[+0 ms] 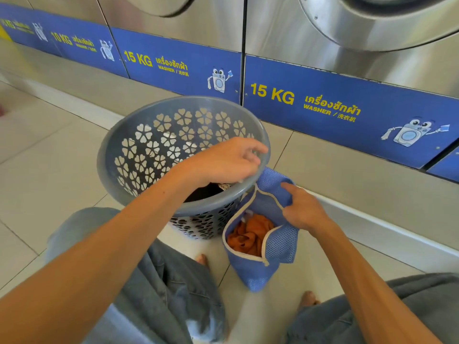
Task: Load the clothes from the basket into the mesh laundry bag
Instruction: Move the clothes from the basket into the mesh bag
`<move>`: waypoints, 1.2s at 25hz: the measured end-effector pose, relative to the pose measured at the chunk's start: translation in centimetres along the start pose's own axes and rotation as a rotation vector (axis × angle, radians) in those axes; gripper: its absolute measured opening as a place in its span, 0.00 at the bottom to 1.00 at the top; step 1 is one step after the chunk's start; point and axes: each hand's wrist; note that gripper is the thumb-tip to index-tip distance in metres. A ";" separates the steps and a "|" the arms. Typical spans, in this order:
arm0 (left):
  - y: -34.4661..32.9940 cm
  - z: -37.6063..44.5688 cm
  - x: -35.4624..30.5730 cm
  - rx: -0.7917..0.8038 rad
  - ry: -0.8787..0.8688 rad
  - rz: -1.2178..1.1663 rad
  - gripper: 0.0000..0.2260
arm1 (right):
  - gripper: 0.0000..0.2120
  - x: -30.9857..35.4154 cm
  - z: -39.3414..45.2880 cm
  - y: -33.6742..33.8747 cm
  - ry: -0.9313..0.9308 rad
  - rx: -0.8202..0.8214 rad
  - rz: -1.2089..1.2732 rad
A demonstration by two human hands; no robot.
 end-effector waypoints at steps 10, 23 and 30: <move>3.1 6.2 7.6 0.070 0.265 0.283 0.20 | 0.14 0.2 1.1 -0.3 -0.035 -0.084 0.055; 0.5 18.7 22.3 0.322 0.636 0.915 0.52 | 0.10 0.1 4.3 -1.2 -0.093 -0.081 0.041; -4.3 19.4 31.8 0.263 0.705 1.111 0.38 | 0.14 -0.1 3.9 -1.6 -0.115 -0.052 0.038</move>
Point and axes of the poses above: each hand's wrist, its own z-axis towards the middle knuckle, its own y-axis out of the back of the hand, x = y × z, and after that the axes turned 9 degrees about -z, right-handed
